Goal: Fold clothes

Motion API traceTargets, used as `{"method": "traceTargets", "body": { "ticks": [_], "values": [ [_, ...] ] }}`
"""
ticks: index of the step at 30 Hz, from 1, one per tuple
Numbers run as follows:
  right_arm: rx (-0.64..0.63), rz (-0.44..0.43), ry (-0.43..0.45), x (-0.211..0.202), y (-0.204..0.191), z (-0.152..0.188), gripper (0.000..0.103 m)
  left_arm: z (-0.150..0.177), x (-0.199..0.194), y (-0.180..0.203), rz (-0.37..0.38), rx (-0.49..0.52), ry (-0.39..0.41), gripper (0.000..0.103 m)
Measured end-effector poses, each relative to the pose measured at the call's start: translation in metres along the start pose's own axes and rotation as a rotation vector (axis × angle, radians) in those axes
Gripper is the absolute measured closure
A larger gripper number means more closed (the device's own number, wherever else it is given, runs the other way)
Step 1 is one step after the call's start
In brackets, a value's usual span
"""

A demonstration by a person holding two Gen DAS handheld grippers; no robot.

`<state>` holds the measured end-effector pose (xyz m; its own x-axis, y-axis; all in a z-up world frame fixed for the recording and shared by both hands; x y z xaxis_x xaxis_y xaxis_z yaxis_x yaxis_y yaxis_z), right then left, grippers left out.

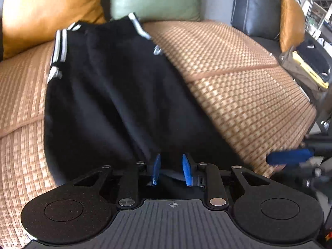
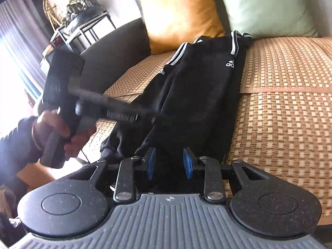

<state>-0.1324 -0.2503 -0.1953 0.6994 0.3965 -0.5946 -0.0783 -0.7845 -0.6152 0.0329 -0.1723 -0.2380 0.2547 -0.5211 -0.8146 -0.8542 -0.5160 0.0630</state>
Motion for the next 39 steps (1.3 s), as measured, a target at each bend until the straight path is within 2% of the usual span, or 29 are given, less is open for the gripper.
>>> {"method": "traceTargets", "body": {
  "ticks": [5,9,12,14,15,18,22,27,30,34,39],
  "values": [
    [0.056,-0.003,0.039,0.019,0.007,-0.006,0.070,0.005,0.001,-0.008,0.022,-0.038,0.009,0.064],
    [0.023,0.042,-0.041,0.043,0.015,0.007,0.069,0.007,0.003,-0.008,0.032,-0.047,0.023,0.064],
    [0.022,0.053,-0.065,0.047,0.024,0.018,0.070,0.008,-0.002,-0.009,0.035,-0.083,0.049,0.063],
    [0.021,0.058,-0.078,0.043,0.022,0.018,0.068,0.008,-0.012,-0.012,0.043,-0.130,0.067,0.059],
    [0.022,0.057,-0.075,0.039,0.020,0.017,0.068,0.008,-0.017,-0.014,0.046,-0.154,0.076,0.052],
    [0.024,0.050,-0.018,0.018,0.015,0.007,0.068,0.011,-0.059,-0.024,0.026,-0.201,0.170,0.047],
    [0.044,0.032,0.065,-0.001,0.012,-0.014,0.068,0.024,-0.087,-0.033,-0.006,-0.244,0.206,0.044],
    [0.066,0.034,0.125,0.008,0.012,-0.069,0.068,0.022,-0.089,-0.034,0.000,-0.258,0.211,0.044],
    [0.054,0.047,0.161,0.024,0.011,-0.121,0.068,-0.012,-0.078,-0.043,-0.013,-0.242,0.254,0.043],
    [-0.003,0.077,0.207,0.056,0.009,-0.192,0.068,-0.079,-0.057,-0.083,-0.074,-0.249,0.327,0.040],
    [-0.067,0.112,0.212,0.113,0.028,-0.263,0.068,-0.146,-0.003,-0.138,-0.105,-0.246,0.339,0.040]
  ]
}}
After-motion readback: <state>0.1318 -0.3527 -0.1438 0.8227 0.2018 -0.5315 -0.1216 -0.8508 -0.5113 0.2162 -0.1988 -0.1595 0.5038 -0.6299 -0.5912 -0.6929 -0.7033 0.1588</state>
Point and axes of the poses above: each gripper's, at about its wrist camera, not at the fingertips, and x roughly the way its jaws point, y to its right, z to its underside, the point moved 9 cm from there along x, roughly the way its jaws point, and after that the axes turned 15 degrees about x, right-handed, at the moved point
